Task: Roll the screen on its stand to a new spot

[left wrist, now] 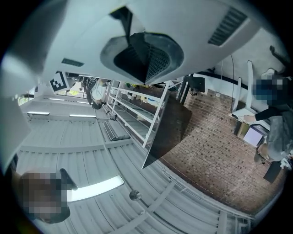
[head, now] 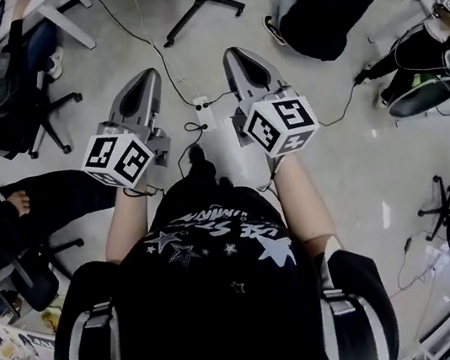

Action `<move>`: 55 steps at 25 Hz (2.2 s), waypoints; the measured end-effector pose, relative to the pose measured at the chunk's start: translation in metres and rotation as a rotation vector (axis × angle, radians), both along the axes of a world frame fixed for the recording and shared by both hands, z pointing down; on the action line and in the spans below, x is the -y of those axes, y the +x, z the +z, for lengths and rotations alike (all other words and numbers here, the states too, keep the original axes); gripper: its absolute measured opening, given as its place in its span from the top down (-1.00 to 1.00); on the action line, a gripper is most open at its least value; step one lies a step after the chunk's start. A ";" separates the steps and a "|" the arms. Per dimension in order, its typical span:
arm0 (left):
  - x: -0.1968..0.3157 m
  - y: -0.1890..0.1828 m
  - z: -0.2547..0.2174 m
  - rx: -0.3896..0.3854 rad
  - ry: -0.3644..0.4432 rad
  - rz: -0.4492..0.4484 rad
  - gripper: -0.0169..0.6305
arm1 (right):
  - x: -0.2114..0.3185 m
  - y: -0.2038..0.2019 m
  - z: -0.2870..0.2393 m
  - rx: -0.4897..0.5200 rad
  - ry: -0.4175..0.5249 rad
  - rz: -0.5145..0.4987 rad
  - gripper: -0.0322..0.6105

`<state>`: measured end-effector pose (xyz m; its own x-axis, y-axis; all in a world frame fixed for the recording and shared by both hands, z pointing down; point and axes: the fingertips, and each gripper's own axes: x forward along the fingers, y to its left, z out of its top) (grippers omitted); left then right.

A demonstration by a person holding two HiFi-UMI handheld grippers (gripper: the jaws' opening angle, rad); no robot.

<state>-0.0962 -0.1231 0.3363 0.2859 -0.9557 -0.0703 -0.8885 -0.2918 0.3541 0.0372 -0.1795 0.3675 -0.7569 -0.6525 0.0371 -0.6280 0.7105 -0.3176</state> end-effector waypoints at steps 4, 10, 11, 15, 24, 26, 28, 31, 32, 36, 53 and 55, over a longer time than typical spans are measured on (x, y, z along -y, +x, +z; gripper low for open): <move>0.042 -0.009 -0.014 -0.009 0.035 0.026 0.91 | 0.038 -0.006 -0.021 -0.022 0.049 0.031 0.88; 0.085 -0.036 -0.025 -0.022 0.055 0.040 0.91 | 0.089 -0.037 -0.042 -0.035 0.085 0.061 0.78; 0.091 -0.041 -0.027 -0.024 0.061 0.041 0.91 | 0.096 -0.044 -0.044 -0.040 0.090 0.059 0.73; 0.110 -0.064 -0.031 -0.022 0.075 0.044 0.91 | 0.119 -0.068 -0.048 -0.060 0.099 0.076 0.61; 0.137 -0.094 -0.045 0.008 0.102 0.030 0.91 | 0.167 -0.085 -0.053 -0.067 0.105 0.149 0.42; 0.141 -0.102 -0.041 0.007 0.092 0.013 0.91 | 0.181 -0.087 -0.055 -0.066 0.107 0.170 0.42; 0.146 -0.108 -0.039 0.000 0.086 -0.009 0.92 | 0.196 -0.092 -0.058 -0.072 0.114 0.179 0.38; 0.153 -0.110 -0.039 -0.001 0.095 -0.033 0.91 | 0.216 -0.100 -0.063 -0.090 0.139 0.172 0.32; 0.157 -0.110 -0.040 0.000 0.096 -0.039 0.91 | 0.223 -0.102 -0.066 -0.095 0.151 0.171 0.30; 0.176 -0.111 -0.045 0.017 0.102 -0.059 0.91 | 0.255 -0.112 -0.081 -0.104 0.201 0.157 0.21; 0.243 -0.100 -0.073 0.052 0.172 -0.111 0.91 | 0.313 -0.150 -0.153 -0.120 0.383 0.144 -0.08; 0.245 -0.102 -0.073 0.051 0.171 -0.119 0.91 | 0.317 -0.154 -0.154 -0.164 0.422 0.172 -0.08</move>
<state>-0.1982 -0.3684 0.2631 0.1788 -0.9584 -0.2223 -0.9360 -0.2354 0.2619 -0.1166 -0.4964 0.2139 -0.6428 -0.7515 -0.1485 -0.7655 0.6372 0.0889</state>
